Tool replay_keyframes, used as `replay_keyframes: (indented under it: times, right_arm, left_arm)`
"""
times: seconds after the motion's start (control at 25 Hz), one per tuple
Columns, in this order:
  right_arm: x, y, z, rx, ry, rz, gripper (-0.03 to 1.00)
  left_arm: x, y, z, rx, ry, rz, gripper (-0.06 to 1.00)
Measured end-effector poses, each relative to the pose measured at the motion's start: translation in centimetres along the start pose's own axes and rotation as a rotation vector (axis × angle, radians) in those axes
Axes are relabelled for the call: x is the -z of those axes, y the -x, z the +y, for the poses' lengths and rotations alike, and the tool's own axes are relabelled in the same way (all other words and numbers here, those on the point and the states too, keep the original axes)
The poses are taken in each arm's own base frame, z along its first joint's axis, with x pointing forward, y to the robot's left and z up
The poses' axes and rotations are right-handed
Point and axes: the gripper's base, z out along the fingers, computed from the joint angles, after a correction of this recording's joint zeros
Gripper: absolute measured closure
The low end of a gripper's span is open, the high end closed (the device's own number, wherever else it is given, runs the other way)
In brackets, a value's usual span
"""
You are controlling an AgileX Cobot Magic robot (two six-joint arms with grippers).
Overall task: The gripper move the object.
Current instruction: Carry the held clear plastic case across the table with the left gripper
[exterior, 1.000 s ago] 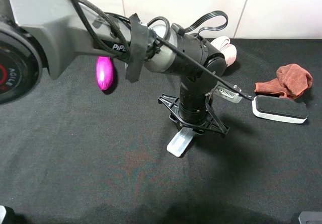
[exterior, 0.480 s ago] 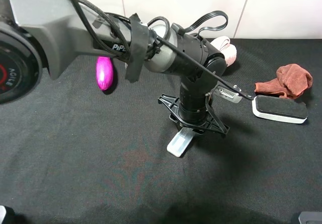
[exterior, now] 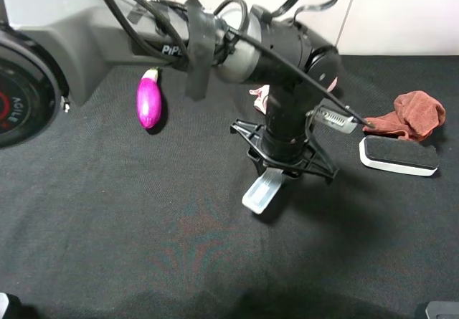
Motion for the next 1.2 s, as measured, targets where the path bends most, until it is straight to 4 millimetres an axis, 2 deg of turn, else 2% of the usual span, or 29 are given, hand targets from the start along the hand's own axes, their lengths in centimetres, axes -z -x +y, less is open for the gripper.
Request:
replay_keyframes:
  times: [0.48, 0.88, 1.04, 1.2]
  right_arm:
    - [0.0, 0.0, 0.0, 0.0, 0.0, 0.0, 0.27]
    - [0.0, 0.0, 0.0, 0.0, 0.0, 0.0, 0.27]
    - [0.0, 0.0, 0.0, 0.0, 0.0, 0.0, 0.27]
    - [0.0, 0.0, 0.0, 0.0, 0.0, 0.0, 0.27]
  left_arm:
    - [3.9, 0.8, -0.5, -0.058, 0.015, 0.028, 0.48]
    - [7.6, 2.2, -1.1, -0.08, -0.025, -0.094, 0.48]
    - [8.6, 2.2, -0.9, -0.077, -0.035, -0.115, 0.48]
    - [10.1, 2.4, 0.1, -0.075, -0.044, -0.144, 0.48]
